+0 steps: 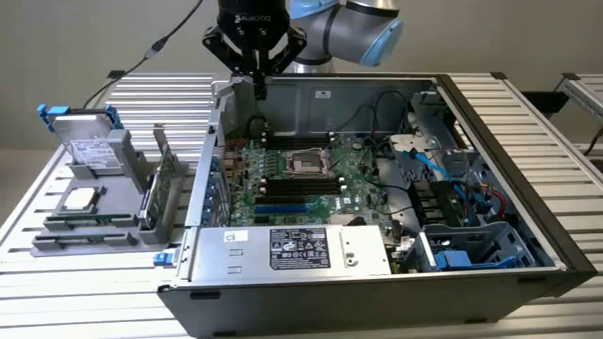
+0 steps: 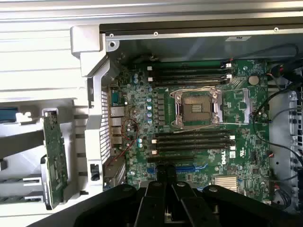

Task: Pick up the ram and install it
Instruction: 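Reach for the ram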

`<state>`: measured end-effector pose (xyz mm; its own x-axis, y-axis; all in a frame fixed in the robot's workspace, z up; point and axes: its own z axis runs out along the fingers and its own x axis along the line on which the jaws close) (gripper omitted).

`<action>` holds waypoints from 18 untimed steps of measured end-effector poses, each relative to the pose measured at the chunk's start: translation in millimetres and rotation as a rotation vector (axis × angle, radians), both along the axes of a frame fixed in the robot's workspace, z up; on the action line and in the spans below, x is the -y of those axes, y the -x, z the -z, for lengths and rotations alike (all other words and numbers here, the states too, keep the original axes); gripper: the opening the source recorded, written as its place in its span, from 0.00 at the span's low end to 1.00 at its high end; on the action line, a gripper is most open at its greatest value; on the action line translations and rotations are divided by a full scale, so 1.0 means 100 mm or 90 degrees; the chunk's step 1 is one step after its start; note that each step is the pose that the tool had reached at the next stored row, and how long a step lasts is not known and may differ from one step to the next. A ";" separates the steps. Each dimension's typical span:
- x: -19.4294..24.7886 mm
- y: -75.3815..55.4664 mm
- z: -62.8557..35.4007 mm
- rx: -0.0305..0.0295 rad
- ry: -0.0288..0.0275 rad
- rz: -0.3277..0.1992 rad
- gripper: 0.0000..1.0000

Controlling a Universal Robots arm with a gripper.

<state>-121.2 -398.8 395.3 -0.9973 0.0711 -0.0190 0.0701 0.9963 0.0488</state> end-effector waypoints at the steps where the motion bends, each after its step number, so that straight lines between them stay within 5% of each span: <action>1: 0.000 0.00 0.000 0.0000 0.0000 0.000 0.10; 8: -0.001 0.01 -0.003 -0.0001 0.0001 0.000 0.10; 12: -0.013 0.01 -0.002 -0.0008 0.0051 0.000 0.10; 18: -0.033 0.26 0.009 -0.0018 0.0051 0.000 0.10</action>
<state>-146.7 -395.5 394.4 -0.9973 0.0712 -0.0168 0.0704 0.9967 0.0406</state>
